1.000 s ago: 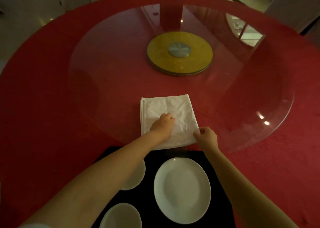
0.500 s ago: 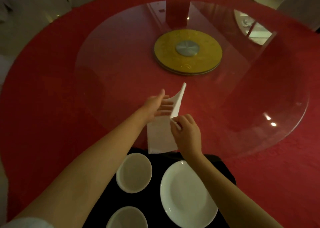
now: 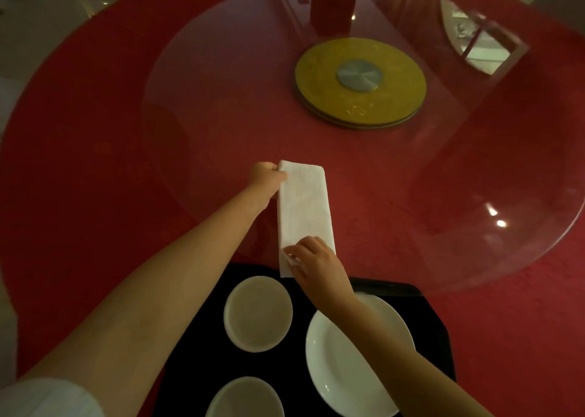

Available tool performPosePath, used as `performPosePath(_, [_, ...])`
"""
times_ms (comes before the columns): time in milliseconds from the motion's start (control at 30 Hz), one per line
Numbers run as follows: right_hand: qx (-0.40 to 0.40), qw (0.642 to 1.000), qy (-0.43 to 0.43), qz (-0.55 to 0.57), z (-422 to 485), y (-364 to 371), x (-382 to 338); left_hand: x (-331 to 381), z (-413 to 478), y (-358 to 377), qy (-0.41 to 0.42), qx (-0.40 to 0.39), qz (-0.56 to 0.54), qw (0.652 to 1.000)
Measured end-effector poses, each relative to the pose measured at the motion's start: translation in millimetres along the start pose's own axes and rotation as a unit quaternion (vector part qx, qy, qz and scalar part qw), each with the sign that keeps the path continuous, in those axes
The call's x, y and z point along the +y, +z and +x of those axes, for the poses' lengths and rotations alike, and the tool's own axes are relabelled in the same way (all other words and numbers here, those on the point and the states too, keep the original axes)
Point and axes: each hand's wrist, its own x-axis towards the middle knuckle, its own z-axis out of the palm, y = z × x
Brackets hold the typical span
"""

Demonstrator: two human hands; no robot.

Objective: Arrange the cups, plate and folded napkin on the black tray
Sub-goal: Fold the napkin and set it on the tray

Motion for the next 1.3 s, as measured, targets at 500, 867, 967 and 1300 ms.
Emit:
performPosePath(500, [0.001, 0.997, 0.055, -0.06, -3.5, -2.5, 25.4, -50.8, -34.0, 23.4, 0.407, -0.07, 0.44, 0.798])
performPosePath(867, [-0.1, 0.981, 0.045, -0.16, -21.2, 2.9, 53.7, -68.9, -10.5, 23.3, 0.383, -0.133, 0.547, 0.732])
performPosePath(967, [-0.113, 0.98, 0.04, -0.158, -28.4, 1.4, 55.7, -65.2, -4.5, 19.2, 0.38, -0.136, 0.547, 0.734])
performPosePath(1300, [0.04, 0.944, 0.313, 0.097, 19.3, -14.6, 45.1, -52.1, -56.1, 7.7, -0.037, 0.029, 0.031, 0.998])
